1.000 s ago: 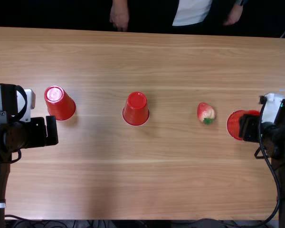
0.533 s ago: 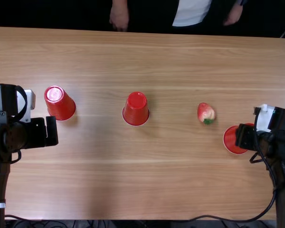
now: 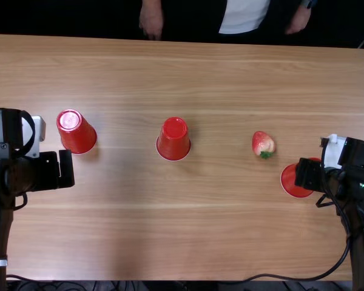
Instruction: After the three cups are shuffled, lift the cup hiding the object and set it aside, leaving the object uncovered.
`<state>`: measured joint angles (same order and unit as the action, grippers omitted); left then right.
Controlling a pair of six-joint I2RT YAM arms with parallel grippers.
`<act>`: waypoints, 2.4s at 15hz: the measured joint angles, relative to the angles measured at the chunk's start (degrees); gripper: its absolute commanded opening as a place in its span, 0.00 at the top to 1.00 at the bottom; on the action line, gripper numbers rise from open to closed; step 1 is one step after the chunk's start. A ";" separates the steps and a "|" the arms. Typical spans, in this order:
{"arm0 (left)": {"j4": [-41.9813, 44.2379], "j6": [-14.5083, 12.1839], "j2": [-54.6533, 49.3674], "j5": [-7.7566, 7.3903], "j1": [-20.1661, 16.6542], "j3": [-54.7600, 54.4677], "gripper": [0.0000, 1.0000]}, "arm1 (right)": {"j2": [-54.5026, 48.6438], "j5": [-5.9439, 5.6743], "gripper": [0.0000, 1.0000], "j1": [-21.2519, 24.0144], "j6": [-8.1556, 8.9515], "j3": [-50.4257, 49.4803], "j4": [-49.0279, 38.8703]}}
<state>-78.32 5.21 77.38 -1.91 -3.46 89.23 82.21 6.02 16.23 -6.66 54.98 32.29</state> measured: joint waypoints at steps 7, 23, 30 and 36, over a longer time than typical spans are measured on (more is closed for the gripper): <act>-0.11 0.00 -2.47 0.02 -0.02 -0.48 0.00 | -9.81 -0.07 0.00 -1.05 -0.04 10.58 2.16; 0.83 0.00 -21.53 -0.02 0.00 -16.55 0.00 | -25.27 0.20 0.00 -23.32 8.79 11.76 21.97; 5.44 -0.02 -34.42 -0.02 0.00 -32.17 0.00 | -48.02 -3.96 0.00 -23.04 9.53 -1.62 22.49; 24.98 0.15 -54.90 -0.28 -0.02 -51.67 0.00 | -72.89 -5.66 0.00 -13.18 9.70 -16.22 14.99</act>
<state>-53.34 5.37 22.48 -2.20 -3.49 37.56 9.32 0.36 3.05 3.05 38.76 47.29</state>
